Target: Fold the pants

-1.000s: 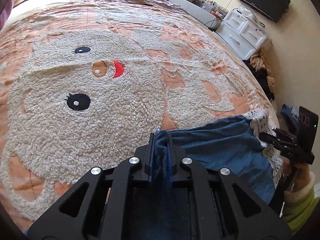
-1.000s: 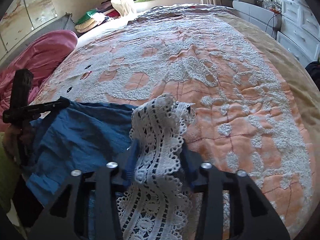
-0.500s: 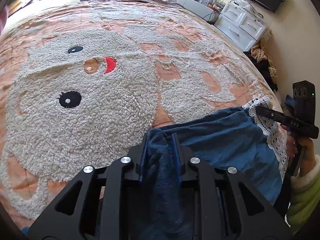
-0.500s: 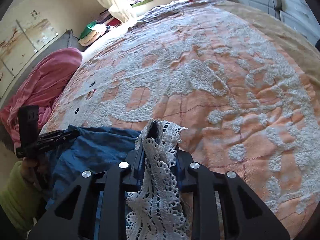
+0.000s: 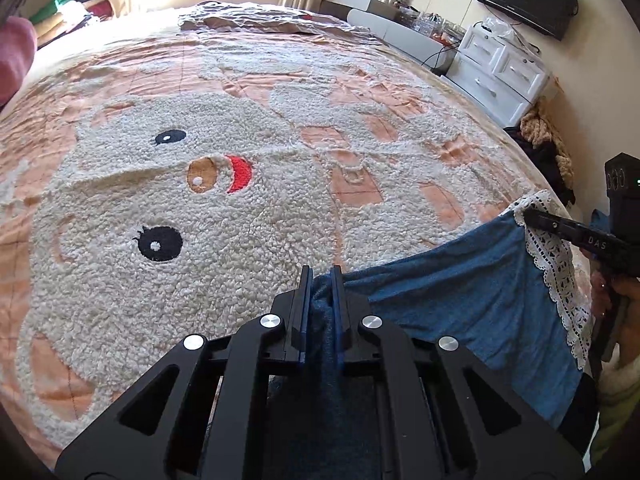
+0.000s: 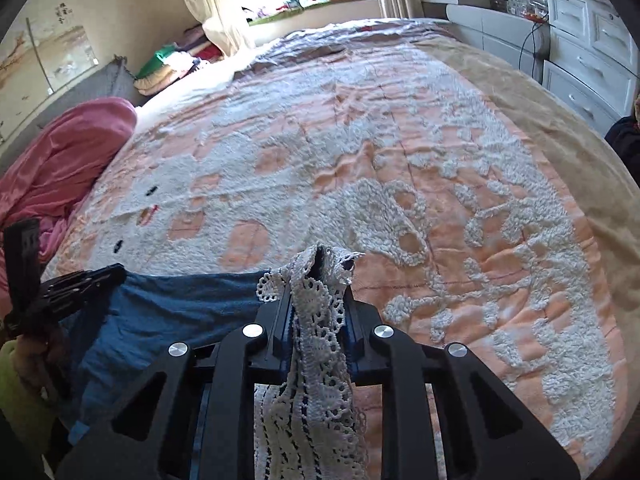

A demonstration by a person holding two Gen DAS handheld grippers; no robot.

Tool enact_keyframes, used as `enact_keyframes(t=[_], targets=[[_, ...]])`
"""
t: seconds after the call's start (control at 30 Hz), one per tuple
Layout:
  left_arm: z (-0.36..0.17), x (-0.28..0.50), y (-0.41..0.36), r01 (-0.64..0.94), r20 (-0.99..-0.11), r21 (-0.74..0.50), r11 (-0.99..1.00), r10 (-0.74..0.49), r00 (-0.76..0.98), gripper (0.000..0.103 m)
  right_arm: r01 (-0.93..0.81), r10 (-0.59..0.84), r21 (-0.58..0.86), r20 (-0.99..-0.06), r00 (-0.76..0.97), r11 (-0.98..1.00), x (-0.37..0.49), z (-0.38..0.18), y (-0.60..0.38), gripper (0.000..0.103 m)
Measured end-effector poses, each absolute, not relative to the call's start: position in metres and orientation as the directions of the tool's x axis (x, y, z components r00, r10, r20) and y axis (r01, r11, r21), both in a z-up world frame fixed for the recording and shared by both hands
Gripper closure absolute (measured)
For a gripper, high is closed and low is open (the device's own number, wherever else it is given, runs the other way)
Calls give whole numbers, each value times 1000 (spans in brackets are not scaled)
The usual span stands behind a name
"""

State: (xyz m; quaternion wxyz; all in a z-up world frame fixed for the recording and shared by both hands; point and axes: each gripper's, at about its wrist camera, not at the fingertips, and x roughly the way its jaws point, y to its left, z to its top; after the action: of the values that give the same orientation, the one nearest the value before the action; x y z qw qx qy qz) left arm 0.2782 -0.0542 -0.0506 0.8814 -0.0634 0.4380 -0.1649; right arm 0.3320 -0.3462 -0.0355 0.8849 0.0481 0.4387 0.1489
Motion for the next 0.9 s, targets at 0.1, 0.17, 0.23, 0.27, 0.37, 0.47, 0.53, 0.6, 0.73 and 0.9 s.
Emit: enact_keyframes(t=[0.1,0.17,0.23,0.27,0.37,0.47,0.53,0.6,0.73,0.9], targets=[[-56,280,-48,221,-754,-275,936,-352,554,97,-204,273,190,-792,546,960,336,-52,-343,81],[-57,281,-44,205,-756,-285,936,-351,553,93,-189,281,210,-784,554,959,334,-52,-348,74],[-56,280,-38,184,-750,-299,936,-350,561,86,-171,285,228,-765,578,958,329,-44,-356,61],[-54,279,-35,172,-747,-301,938,-345,569,85,-155,270,221,-747,607,963,322,-36,-361,54],[-43,271,-24,145,-724,-310,940,-332,604,83,-174,273,211,-692,668,962,298,-14,-369,44],[-28,259,-14,113,-711,-305,946,-305,634,69,-178,263,194,-688,676,965,278,-5,-370,42],[-15,246,-9,107,-700,-299,948,-295,651,62,-192,277,199,-687,672,961,264,-3,-369,40],[-3,229,-4,107,-687,-291,951,-285,668,54,-207,282,193,-684,672,959,250,0,-366,38],[12,194,4,87,-671,-272,958,-254,697,40,-227,300,197,-679,670,954,224,5,-361,33],[23,147,14,68,-647,-279,958,-239,724,29,-220,313,223,-666,678,950,191,5,-365,28]])
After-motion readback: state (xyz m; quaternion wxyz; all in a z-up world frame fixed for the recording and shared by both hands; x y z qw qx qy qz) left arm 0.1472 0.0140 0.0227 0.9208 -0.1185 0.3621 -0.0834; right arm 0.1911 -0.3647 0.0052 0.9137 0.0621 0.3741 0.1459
